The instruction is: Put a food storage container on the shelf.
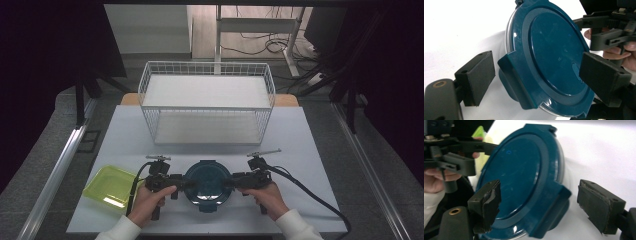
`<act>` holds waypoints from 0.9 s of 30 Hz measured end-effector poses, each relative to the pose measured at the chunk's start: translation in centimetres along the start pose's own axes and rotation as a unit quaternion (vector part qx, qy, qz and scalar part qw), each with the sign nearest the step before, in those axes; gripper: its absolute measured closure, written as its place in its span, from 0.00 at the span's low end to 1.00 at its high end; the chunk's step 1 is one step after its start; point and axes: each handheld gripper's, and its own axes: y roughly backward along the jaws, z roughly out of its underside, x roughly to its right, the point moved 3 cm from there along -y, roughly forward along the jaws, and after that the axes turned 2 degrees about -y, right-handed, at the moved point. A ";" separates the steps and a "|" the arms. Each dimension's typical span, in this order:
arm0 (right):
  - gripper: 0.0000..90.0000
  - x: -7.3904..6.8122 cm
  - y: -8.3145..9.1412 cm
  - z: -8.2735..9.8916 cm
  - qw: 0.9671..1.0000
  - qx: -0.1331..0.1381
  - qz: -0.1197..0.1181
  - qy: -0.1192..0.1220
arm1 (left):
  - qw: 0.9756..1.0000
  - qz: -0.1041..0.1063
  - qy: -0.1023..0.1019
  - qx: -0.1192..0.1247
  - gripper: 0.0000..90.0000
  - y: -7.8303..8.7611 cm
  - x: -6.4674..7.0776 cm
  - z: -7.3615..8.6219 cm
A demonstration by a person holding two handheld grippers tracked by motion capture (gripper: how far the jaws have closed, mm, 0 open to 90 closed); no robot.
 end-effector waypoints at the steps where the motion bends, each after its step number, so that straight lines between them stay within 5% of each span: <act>1: 0.21 0.0 0.0 0.0 1.000 0.000 0.000 0.000 | 1.000 0.000 0.000 0.000 0.14 0.0 0.0 0.0; 4: 0.20 0.3 -0.1 0.0 1.000 -0.002 0.011 0.001 | 1.000 0.001 0.002 -0.004 0.15 -0.3 -0.1 0.0; 17: 0.18 0.4 -1.4 0.7 0.999 -0.035 -0.018 -0.022 | 1.000 0.009 0.003 -0.028 0.16 -1.4 -0.1 0.3; 21: 0.18 0.4 -1.5 0.7 0.999 -0.038 -0.022 -0.029 | 0.999 0.026 0.029 -0.028 0.18 -1.6 -0.4 0.5; 27: 0.23 0.3 -1.7 0.8 0.997 -0.045 -0.038 -0.052 | 0.999 0.015 0.032 -0.029 0.22 -1.6 -0.4 0.6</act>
